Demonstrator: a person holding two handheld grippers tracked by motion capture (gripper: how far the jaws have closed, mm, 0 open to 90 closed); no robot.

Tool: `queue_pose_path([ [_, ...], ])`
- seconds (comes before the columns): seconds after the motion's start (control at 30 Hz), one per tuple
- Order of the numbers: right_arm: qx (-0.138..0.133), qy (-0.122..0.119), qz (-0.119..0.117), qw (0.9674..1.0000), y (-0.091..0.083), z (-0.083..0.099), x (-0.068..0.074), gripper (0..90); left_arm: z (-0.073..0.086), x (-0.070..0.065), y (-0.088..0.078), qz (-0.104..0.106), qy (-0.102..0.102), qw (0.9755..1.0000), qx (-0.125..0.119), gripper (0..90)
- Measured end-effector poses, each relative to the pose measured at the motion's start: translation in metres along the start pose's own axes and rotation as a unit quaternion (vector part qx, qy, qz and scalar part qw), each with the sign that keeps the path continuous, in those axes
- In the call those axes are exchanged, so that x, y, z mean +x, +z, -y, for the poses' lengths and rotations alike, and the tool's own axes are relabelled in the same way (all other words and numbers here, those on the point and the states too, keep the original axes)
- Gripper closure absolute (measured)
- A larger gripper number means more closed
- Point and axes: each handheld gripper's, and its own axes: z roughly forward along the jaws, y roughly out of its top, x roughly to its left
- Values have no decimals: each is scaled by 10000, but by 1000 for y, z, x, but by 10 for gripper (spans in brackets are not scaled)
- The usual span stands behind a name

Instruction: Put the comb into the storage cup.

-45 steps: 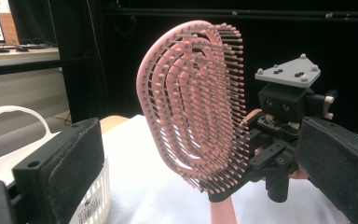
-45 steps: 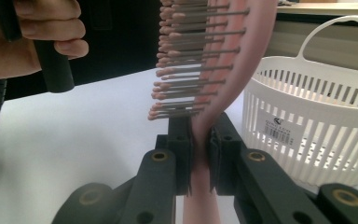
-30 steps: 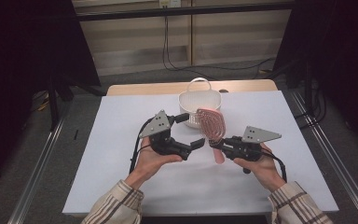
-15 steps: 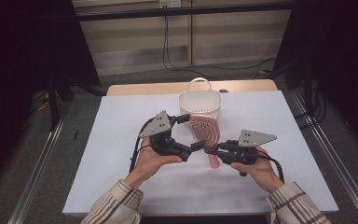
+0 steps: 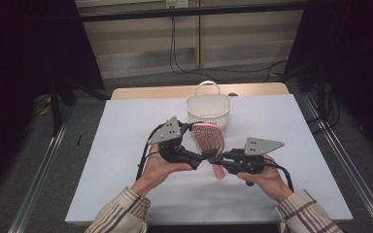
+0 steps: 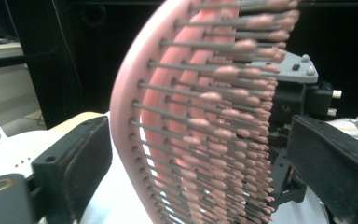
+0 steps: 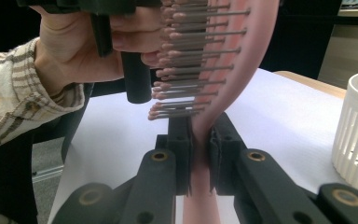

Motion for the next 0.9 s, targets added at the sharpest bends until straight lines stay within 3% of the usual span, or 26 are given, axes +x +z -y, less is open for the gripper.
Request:
queue_pose_path([
  [0.13,2,3,-49,10000,1,0,1,821,2,-1,2,43,-45,10000,-6,119],
  [0.57,-6,55,-162,9999,3,1,2,821,7,-4,7,320,77,9995,10,280],
  [0.9,1,69,-183,9998,3,2,0,821,8,-2,6,401,-45,9992,-47,388],
])
